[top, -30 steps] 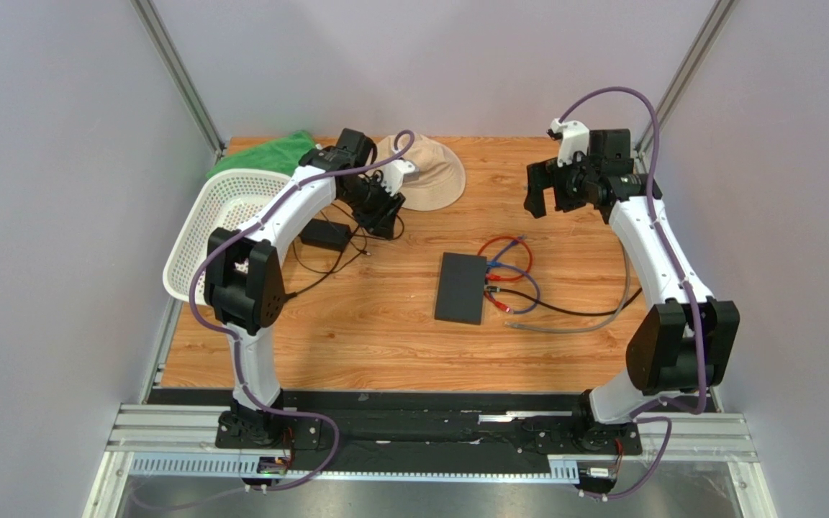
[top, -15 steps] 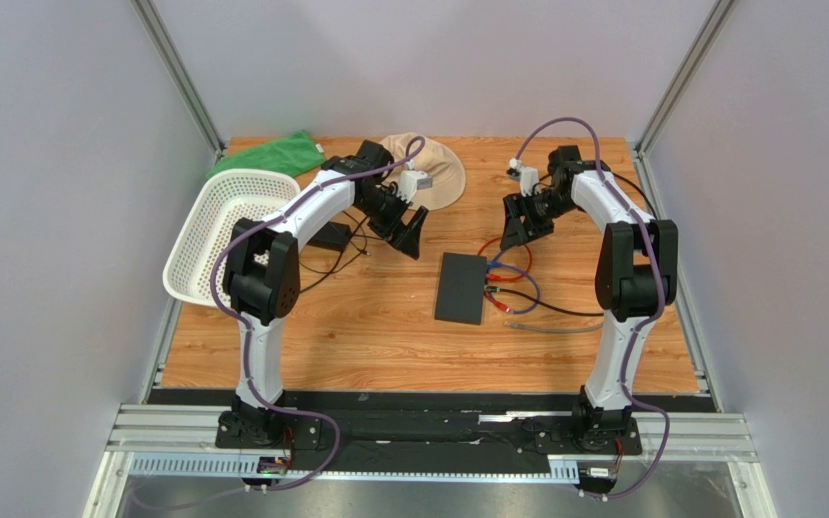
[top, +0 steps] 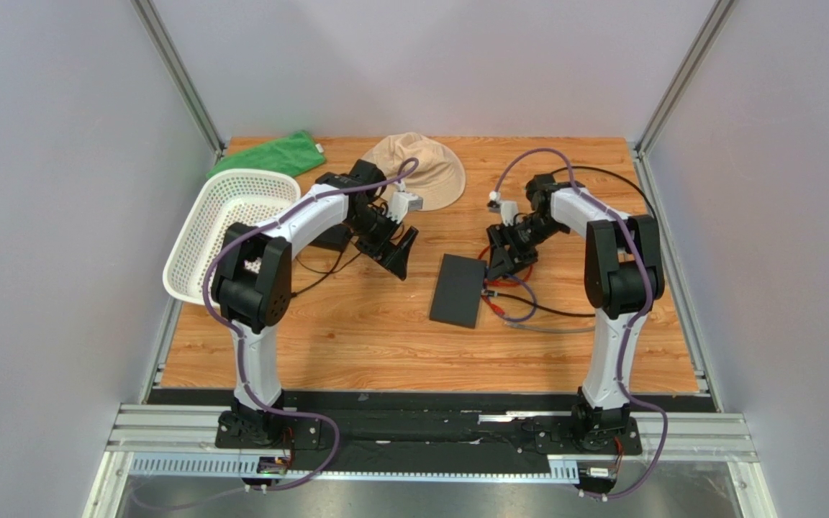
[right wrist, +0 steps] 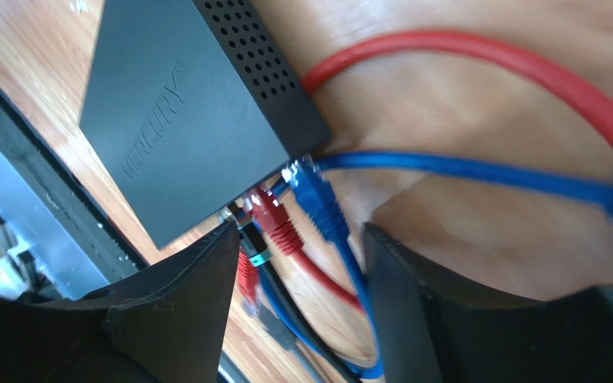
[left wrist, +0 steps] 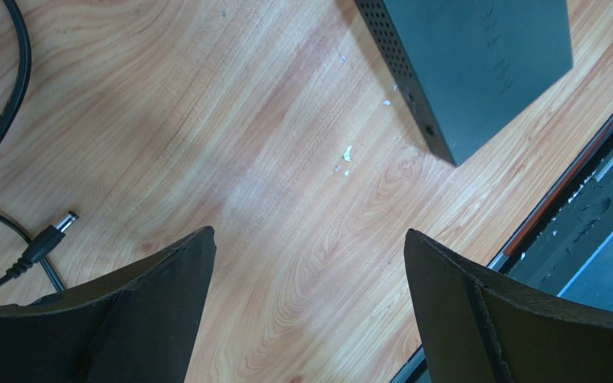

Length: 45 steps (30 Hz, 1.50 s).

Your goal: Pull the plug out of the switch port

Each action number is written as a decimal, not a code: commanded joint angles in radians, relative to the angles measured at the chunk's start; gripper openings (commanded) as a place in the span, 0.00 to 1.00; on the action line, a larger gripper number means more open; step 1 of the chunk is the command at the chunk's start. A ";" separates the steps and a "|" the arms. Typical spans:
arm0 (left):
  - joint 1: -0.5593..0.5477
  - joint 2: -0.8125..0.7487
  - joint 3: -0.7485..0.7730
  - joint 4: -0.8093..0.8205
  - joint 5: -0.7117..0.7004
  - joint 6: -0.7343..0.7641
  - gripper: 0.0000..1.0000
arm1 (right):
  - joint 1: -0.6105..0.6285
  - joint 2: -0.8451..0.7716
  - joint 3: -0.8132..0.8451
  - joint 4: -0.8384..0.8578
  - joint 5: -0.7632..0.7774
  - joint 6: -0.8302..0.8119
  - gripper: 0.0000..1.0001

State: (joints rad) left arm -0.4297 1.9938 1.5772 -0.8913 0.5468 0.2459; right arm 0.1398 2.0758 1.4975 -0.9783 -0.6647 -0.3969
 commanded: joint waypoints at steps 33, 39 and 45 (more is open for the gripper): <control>-0.139 0.287 0.195 -0.012 0.053 -0.094 0.00 | 0.026 0.132 0.161 -0.100 -0.145 -0.019 0.45; -0.139 0.307 0.193 -0.009 0.062 -0.092 0.00 | 0.035 0.171 0.168 -0.108 -0.156 -0.034 0.42; -0.139 0.309 0.196 -0.006 0.053 -0.091 0.00 | 0.041 0.202 0.178 -0.105 -0.196 -0.031 0.41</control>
State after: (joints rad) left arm -0.5690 2.2448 1.7687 -0.9268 0.7101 0.1318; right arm 0.1673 2.2463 1.6421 -1.0874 -0.8207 -0.4007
